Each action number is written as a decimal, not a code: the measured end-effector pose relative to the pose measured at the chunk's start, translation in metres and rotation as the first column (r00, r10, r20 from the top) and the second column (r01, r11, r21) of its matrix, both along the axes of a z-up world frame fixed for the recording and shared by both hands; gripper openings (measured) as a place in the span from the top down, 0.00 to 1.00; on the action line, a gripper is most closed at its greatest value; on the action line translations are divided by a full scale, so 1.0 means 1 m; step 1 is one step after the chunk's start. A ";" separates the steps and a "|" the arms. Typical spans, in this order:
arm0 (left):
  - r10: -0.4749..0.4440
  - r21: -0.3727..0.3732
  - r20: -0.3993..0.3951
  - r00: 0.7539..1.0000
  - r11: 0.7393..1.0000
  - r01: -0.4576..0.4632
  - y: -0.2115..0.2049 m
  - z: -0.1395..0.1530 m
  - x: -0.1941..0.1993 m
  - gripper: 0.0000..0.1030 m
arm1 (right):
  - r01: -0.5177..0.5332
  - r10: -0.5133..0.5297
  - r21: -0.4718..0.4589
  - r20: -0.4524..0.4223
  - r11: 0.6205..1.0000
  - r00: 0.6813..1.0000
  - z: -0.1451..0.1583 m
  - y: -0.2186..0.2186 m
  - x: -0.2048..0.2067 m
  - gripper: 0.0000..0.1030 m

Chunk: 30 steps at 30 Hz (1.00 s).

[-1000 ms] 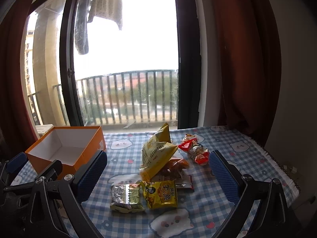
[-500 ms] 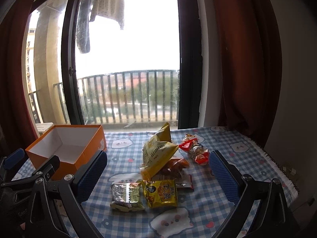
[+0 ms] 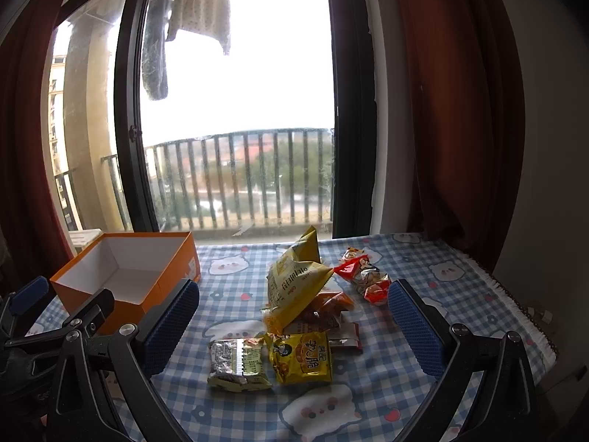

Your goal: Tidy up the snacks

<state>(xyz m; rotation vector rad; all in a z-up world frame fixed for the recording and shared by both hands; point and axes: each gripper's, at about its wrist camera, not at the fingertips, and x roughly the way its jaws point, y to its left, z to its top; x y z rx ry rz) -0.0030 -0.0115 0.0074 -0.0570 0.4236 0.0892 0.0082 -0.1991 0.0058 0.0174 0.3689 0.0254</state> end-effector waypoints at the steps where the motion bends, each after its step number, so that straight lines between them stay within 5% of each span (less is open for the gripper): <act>1: 0.000 0.000 -0.001 1.000 1.000 0.000 0.000 0.000 0.000 0.00 | 0.000 0.000 0.000 -0.001 1.000 1.000 0.000 0.000 0.000 0.00; 30: -0.018 0.010 -0.007 1.000 1.000 0.018 -0.008 -0.004 -0.005 0.00 | -0.012 0.012 0.017 -0.006 1.000 1.000 -0.005 0.002 0.001 0.00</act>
